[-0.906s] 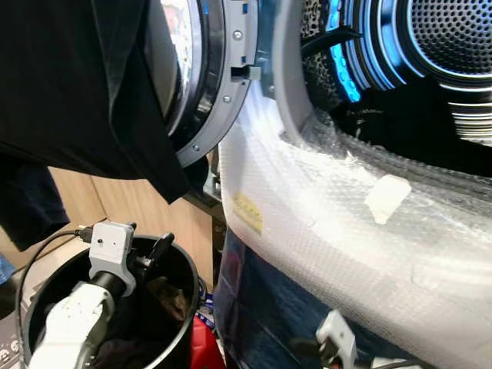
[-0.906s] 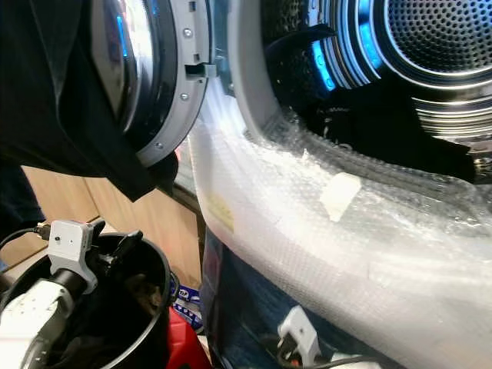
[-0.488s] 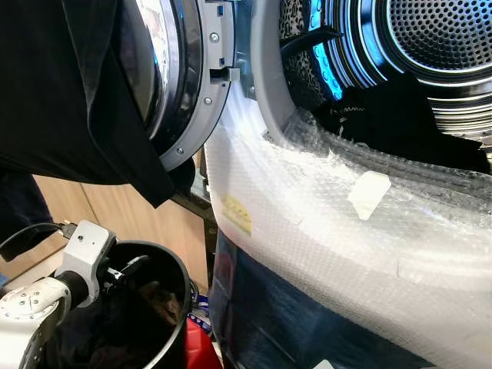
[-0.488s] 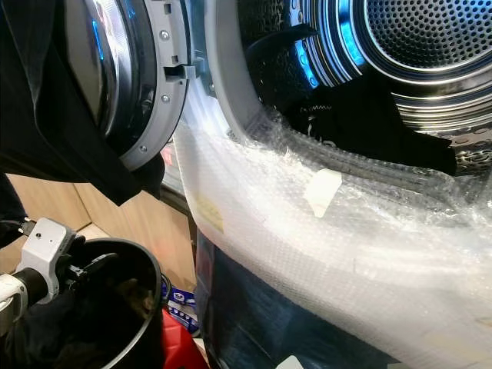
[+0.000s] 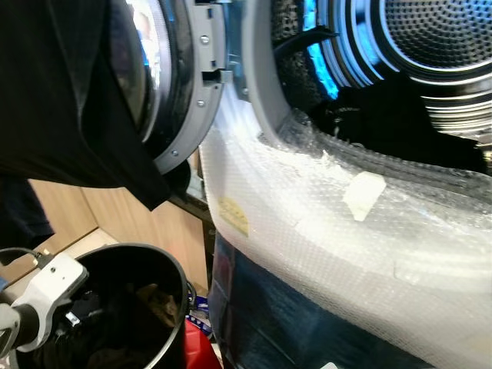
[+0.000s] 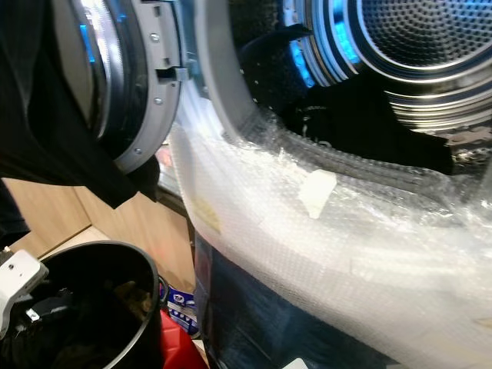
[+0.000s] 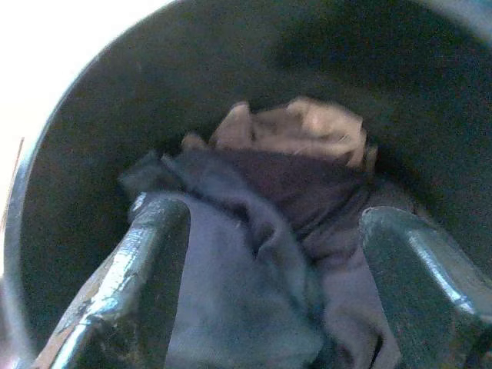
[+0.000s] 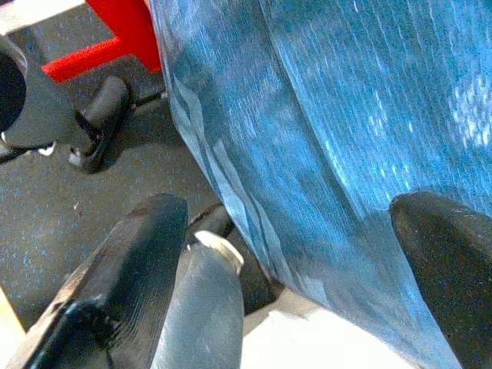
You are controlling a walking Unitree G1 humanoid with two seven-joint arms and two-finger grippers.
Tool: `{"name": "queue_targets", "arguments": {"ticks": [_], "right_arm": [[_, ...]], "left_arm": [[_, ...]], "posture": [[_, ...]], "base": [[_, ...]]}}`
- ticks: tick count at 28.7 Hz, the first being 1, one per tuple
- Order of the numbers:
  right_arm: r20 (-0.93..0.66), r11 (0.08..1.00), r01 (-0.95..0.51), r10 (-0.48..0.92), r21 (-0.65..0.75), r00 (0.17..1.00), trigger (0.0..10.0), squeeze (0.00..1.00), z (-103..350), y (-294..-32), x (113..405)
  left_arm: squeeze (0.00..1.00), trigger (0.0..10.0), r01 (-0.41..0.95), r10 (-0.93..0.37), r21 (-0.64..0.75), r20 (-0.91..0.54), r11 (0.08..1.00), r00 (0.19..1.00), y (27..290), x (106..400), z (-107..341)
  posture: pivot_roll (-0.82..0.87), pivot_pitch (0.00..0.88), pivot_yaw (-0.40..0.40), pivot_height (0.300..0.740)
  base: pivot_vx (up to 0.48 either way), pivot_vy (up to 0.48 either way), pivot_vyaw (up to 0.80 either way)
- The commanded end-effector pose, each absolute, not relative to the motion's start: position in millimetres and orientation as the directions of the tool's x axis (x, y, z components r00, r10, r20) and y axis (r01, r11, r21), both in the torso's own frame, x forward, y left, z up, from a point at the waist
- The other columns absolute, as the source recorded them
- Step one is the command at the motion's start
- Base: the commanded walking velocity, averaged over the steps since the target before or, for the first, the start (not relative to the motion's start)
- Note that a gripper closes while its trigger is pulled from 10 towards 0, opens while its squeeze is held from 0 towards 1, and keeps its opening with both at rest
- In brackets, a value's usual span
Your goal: Clothes washing
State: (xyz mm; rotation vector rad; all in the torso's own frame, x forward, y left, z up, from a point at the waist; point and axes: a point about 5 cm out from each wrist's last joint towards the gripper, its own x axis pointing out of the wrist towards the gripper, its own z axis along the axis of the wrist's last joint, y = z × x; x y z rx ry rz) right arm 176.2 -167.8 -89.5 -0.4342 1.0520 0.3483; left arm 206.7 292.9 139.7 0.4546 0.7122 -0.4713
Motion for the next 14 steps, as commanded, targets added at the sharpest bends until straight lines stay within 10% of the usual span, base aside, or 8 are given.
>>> {"name": "queue_targets", "arguments": {"ticks": [1,5,6,14], "right_arm": [[-0.889,0.868,-0.46,0.051,-0.186,0.456,10.0,0.0,-90.6,-170.3,174.0],[-0.887,0.871,-0.45,0.037,-0.197,0.46,10.0,0.0,-91.1,-171.2,173.0],[-0.888,0.871,-0.45,0.033,-0.2,0.458,10.0,0.0,-91.3,-172.5,172.4],[-0.88,0.872,-0.435,0.009,-0.226,0.475,10.0,0.0,-89.9,-177.4,174.7]], "left_arm": [[0.0,10.0,0.584,-0.238,0.238,-0.747,0.776,0.621,296.1,201.0,137.8],[0.1,10.0,0.554,-0.182,0.263,-0.762,0.789,0.621,302.0,198.4,131.8],[1.0,10.0,0.574,-0.213,0.231,-0.769,0.786,0.602,298.2,196.0,129.8],[1.0,10.0,0.62,-0.192,0.253,-0.807,0.742,0.559,300.0,190.6,125.0]], "posture": [[0.24,0.022,0.022,0.74],[0.25,0.023,0.013,0.74],[0.25,0.025,0.007,0.74],[0.24,0.02,-0.006,0.74]], "base": [[0.0,0.0,0.0],[0.0,0.0,0.0],[0.0,0.0,0.0],[0.0,0.0,0.0]]}}
